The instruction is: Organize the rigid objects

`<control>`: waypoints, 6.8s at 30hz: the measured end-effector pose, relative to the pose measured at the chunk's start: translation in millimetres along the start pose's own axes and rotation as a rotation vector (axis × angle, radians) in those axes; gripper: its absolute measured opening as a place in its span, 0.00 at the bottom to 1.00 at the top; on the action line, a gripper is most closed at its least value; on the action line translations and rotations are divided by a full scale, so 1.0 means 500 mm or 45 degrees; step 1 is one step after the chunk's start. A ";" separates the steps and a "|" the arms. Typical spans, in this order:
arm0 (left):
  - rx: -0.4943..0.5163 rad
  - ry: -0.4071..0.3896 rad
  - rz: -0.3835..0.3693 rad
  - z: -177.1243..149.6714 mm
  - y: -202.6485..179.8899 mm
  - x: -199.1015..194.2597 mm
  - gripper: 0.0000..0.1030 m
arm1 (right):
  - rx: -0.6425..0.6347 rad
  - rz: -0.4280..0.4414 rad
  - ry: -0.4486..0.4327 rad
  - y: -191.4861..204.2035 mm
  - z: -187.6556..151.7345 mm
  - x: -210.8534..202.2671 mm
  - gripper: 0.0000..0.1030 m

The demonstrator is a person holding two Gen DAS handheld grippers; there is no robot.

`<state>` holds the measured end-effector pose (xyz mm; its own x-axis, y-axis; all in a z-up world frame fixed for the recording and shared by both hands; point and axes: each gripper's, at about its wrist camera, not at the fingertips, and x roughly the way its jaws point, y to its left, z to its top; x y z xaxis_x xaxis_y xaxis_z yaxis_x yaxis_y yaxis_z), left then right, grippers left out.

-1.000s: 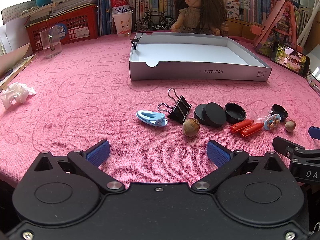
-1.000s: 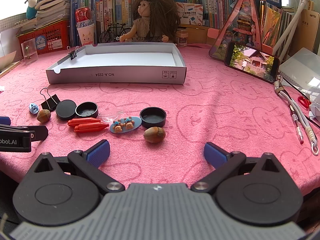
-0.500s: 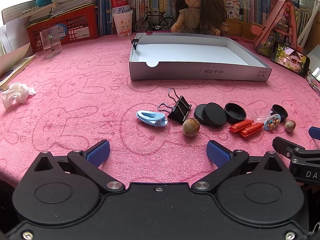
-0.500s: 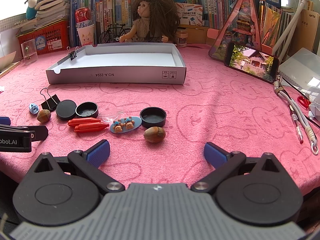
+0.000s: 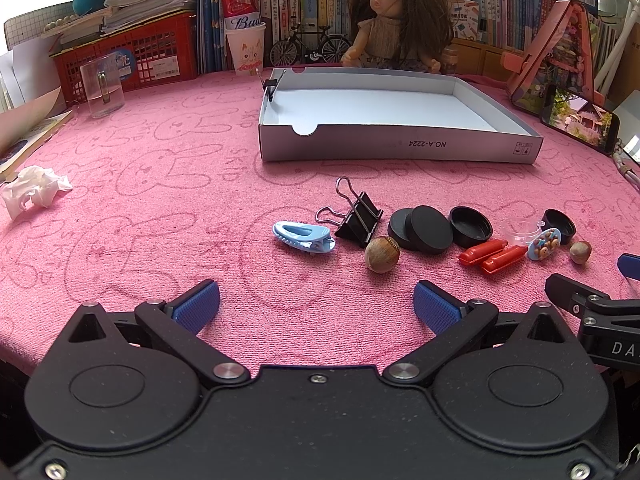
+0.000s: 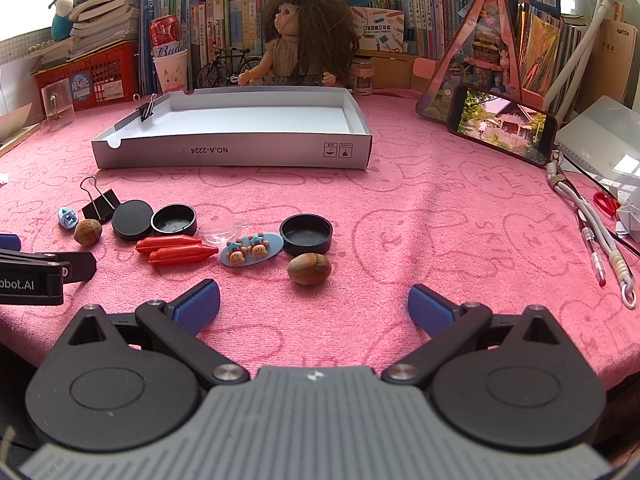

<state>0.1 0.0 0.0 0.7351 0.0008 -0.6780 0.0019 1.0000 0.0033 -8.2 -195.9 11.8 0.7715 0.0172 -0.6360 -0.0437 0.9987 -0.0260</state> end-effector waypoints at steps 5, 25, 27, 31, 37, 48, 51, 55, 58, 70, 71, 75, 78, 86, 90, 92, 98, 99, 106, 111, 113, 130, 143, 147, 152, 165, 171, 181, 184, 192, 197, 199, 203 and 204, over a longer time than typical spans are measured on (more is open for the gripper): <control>0.008 -0.003 -0.005 -0.005 0.006 -0.005 1.00 | -0.010 0.007 -0.027 -0.001 -0.006 -0.001 1.00; 0.088 -0.127 -0.066 -0.011 0.005 -0.021 0.71 | -0.036 0.033 -0.137 -0.014 -0.021 -0.003 1.00; 0.104 -0.137 -0.099 -0.011 0.001 -0.024 0.66 | -0.041 0.025 -0.168 -0.022 -0.021 -0.008 1.00; 0.115 -0.150 -0.145 -0.013 -0.012 -0.029 0.54 | -0.020 0.037 -0.223 -0.038 -0.019 -0.019 0.99; 0.120 -0.180 -0.153 -0.009 -0.017 -0.032 0.47 | -0.034 0.066 -0.256 -0.033 -0.022 -0.025 0.91; 0.139 -0.191 -0.181 -0.005 -0.018 -0.024 0.28 | -0.072 0.103 -0.242 -0.012 -0.026 -0.024 0.65; 0.137 -0.193 -0.192 -0.006 -0.019 -0.023 0.24 | -0.077 0.101 -0.248 -0.008 -0.026 -0.026 0.52; 0.150 -0.204 -0.192 -0.006 -0.024 -0.020 0.23 | -0.072 0.108 -0.233 -0.009 -0.026 -0.021 0.48; 0.164 -0.209 -0.192 -0.003 -0.027 -0.016 0.23 | -0.065 0.115 -0.215 -0.008 -0.026 -0.016 0.42; 0.153 -0.213 -0.234 -0.001 -0.030 -0.015 0.16 | -0.043 0.099 -0.238 -0.011 -0.023 -0.022 0.27; 0.152 -0.219 -0.237 0.001 -0.031 -0.019 0.16 | -0.043 0.097 -0.244 -0.010 -0.022 -0.023 0.27; 0.144 -0.239 -0.257 0.010 -0.032 -0.031 0.16 | -0.035 0.090 -0.275 -0.012 -0.013 -0.033 0.27; 0.135 -0.249 -0.264 0.018 -0.030 -0.037 0.16 | -0.021 0.081 -0.292 -0.016 -0.005 -0.037 0.27; 0.079 -0.232 -0.270 0.046 -0.018 -0.029 0.16 | 0.012 0.057 -0.311 -0.028 0.017 -0.031 0.27; 0.058 -0.228 -0.267 0.060 -0.013 -0.022 0.16 | 0.027 0.052 -0.313 -0.031 0.029 -0.024 0.27; 0.052 -0.228 -0.264 0.069 -0.013 -0.018 0.16 | 0.037 0.054 -0.308 -0.032 0.035 -0.020 0.27; 0.038 -0.235 -0.261 0.100 -0.013 -0.001 0.16 | 0.052 0.069 -0.293 -0.033 0.056 -0.001 0.27; 0.032 -0.234 -0.260 0.106 -0.011 0.003 0.16 | 0.055 0.073 -0.289 -0.034 0.061 0.003 0.27; -0.015 -0.228 -0.264 0.163 0.001 0.036 0.16 | 0.104 0.121 -0.259 -0.042 0.104 0.043 0.27; -0.054 -0.209 -0.280 0.220 0.010 0.073 0.16 | 0.136 0.148 -0.236 -0.047 0.153 0.081 0.27; -0.061 -0.204 -0.278 0.243 0.012 0.092 0.16 | 0.156 0.166 -0.227 -0.048 0.173 0.096 0.27; -0.110 -0.005 -0.210 0.328 0.000 0.281 0.16 | 0.184 0.230 -0.011 -0.028 0.281 0.268 0.27; -0.086 0.027 -0.173 0.318 -0.012 0.303 0.16 | 0.153 0.210 0.081 -0.012 0.276 0.313 0.27; -0.078 0.032 -0.170 0.318 -0.015 0.303 0.16 | 0.144 0.206 0.085 -0.009 0.275 0.315 0.27; -0.075 0.041 -0.170 0.322 -0.017 0.304 0.17 | 0.144 0.217 0.086 -0.008 0.275 0.314 0.30; -0.118 -0.021 -0.198 0.326 0.003 0.260 0.56 | 0.148 0.258 0.027 -0.013 0.275 0.275 0.67; -0.093 -0.078 -0.203 0.318 0.012 0.223 0.71 | 0.149 0.277 -0.009 -0.021 0.270 0.243 0.79; -0.070 -0.162 -0.241 0.279 0.021 0.153 0.81 | 0.090 0.278 -0.093 -0.024 0.248 0.186 0.87; -0.059 -0.187 -0.239 0.262 0.024 0.133 0.81 | 0.084 0.279 -0.107 -0.026 0.239 0.171 0.88; -0.034 -0.226 -0.248 0.220 0.032 0.091 0.83 | 0.032 0.285 -0.157 -0.019 0.209 0.130 0.95; -0.002 -0.249 -0.261 0.193 0.035 0.069 0.84 | -0.002 0.281 -0.183 -0.013 0.188 0.109 0.97; 0.018 -0.264 -0.261 0.182 0.035 0.061 0.85 | -0.019 0.281 -0.195 -0.012 0.178 0.100 0.98; 0.047 -0.283 -0.268 0.163 0.036 0.046 0.85 | -0.049 0.280 -0.213 -0.009 0.157 0.086 0.99; 0.046 -0.284 -0.271 0.159 0.038 0.044 0.85 | -0.056 0.279 -0.217 -0.009 0.152 0.083 0.99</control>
<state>69.9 18.5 43.5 0.8464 -0.2133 -0.4879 0.1927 0.9769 -0.0928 72.1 -196.1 44.3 0.8360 0.2438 -0.4916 -0.2455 0.9674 0.0621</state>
